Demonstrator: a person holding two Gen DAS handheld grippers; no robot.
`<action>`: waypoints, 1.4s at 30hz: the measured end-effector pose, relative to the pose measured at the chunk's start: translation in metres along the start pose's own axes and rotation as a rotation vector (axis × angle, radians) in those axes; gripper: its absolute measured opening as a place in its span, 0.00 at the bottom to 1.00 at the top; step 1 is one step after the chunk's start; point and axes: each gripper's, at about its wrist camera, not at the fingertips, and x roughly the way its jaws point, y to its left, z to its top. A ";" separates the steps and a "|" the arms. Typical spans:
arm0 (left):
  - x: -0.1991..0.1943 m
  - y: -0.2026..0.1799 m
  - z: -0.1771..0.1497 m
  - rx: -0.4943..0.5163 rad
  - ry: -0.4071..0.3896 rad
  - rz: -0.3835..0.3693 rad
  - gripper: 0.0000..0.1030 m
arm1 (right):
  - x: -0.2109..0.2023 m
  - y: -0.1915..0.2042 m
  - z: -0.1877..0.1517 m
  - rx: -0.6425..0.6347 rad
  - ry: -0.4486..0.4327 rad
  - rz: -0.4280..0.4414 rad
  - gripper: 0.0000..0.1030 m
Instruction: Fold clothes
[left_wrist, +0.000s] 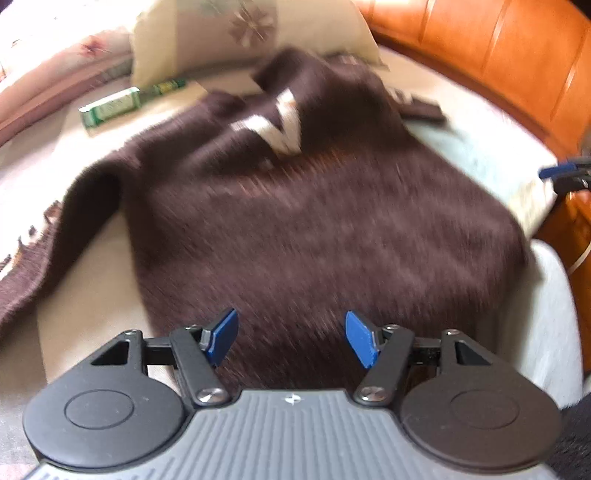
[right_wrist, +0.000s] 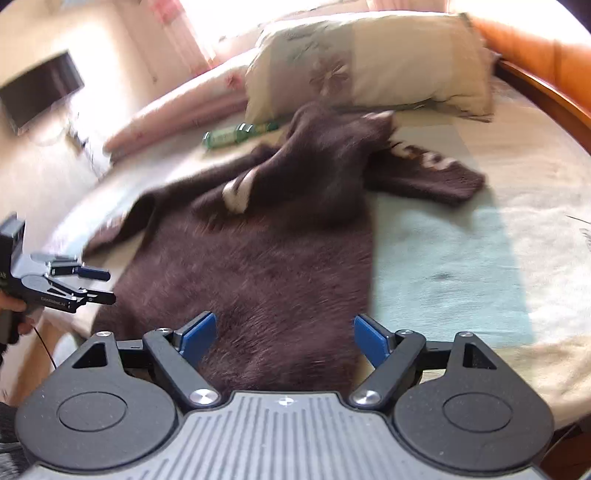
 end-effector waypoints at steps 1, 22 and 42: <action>0.003 -0.006 -0.003 0.020 0.014 0.010 0.63 | 0.013 0.011 0.000 -0.032 0.018 -0.005 0.83; 0.051 -0.067 -0.083 0.138 0.210 -0.299 0.72 | 0.127 0.129 -0.091 -0.458 0.393 0.154 0.88; -0.018 -0.020 -0.032 0.054 -0.074 -0.138 0.72 | 0.051 0.132 -0.052 -0.469 0.083 0.169 0.86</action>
